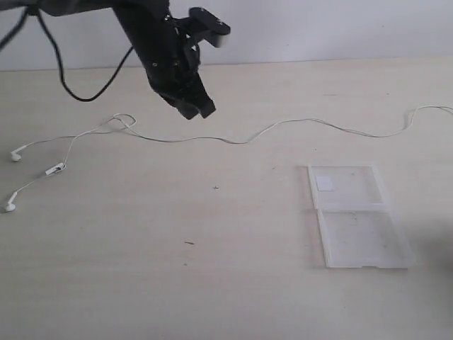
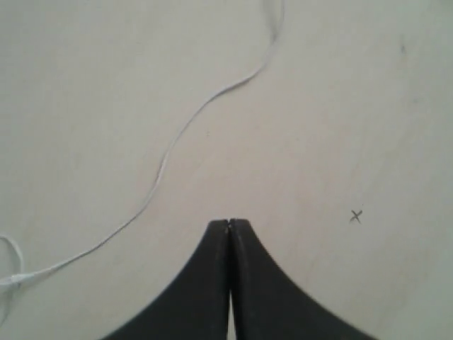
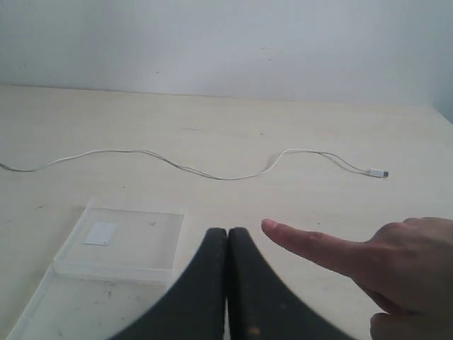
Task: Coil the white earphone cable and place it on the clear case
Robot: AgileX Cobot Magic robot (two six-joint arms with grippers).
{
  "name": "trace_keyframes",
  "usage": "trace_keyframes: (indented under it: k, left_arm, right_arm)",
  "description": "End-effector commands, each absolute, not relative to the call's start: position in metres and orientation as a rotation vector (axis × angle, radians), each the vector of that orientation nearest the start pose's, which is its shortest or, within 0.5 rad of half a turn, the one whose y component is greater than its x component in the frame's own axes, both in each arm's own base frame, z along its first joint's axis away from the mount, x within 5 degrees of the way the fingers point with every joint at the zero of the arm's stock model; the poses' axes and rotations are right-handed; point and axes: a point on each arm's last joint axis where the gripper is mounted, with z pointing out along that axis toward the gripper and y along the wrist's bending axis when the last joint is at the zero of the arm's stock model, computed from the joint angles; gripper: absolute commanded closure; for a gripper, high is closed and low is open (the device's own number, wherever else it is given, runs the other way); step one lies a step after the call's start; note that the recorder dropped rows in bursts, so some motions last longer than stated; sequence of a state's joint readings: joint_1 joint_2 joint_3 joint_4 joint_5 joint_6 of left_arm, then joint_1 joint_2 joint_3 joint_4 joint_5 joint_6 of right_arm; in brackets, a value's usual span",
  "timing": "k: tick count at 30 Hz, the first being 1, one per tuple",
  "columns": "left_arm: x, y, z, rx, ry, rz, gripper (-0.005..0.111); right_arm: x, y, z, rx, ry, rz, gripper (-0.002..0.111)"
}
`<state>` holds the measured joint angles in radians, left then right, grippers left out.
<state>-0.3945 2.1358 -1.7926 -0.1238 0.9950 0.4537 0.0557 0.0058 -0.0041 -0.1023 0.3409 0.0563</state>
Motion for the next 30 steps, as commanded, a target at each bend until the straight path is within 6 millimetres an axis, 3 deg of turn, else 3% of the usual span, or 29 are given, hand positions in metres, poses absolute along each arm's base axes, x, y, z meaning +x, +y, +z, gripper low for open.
trace_keyframes:
  k: [1,8,11,12,13,16,19,22,24,27,30]
  left_arm:
    - [0.383,-0.167,0.228,0.76,2.47,-0.184,0.107]
    - [0.28,-0.119,0.23,0.466,2.158,-0.216,0.107]
    - [0.237,-0.097,0.23,0.382,2.049,-0.219,0.107]
    - [0.21,-0.083,0.229,0.315,1.98,-0.232,0.107]
    - [0.197,-0.077,0.228,0.273,1.949,-0.251,0.107]
    - [0.145,-0.05,0.219,0.163,1.759,-0.285,0.107]
    - [0.106,-0.033,0.213,0.089,1.569,-0.349,0.107]
    - [0.093,-0.032,0.215,0.155,1.544,-0.35,0.107]
    - [0.087,-0.03,0.221,0.188,1.517,-0.329,0.107]
    - [0.079,-0.019,0.223,0.13,1.503,-0.268,0.107]
    - [0.073,-0.013,0.225,0.099,1.474,-0.222,0.107]
  right_arm:
    - [0.054,0.0,0.184,-0.064,1.808,-0.027,0.108]
    - [0.054,0.0,0.184,-0.062,1.808,-0.024,0.108]
    - [0.054,-0.002,0.186,-0.167,1.781,-0.144,0.108]
    - [0.055,-0.003,0.189,-0.222,1.744,-0.206,0.108]
    - [0.055,-0.003,0.191,-0.229,1.72,-0.212,0.108]
    - [0.056,0.002,0.203,-0.085,1.588,-0.022,0.108]
    - [0.055,0.003,0.22,-0.025,1.408,0.065,0.108]
    - [0.052,0.002,0.233,0.132,1.257,0.256,0.108]
    - [0.049,0.001,0.243,0.15,1.14,0.296,0.108]
    - [0.064,0.004,0.239,0.125,1.255,0.27,0.108]
    - [0.079,0.01,0.252,0.035,1.28,0.256,0.108]
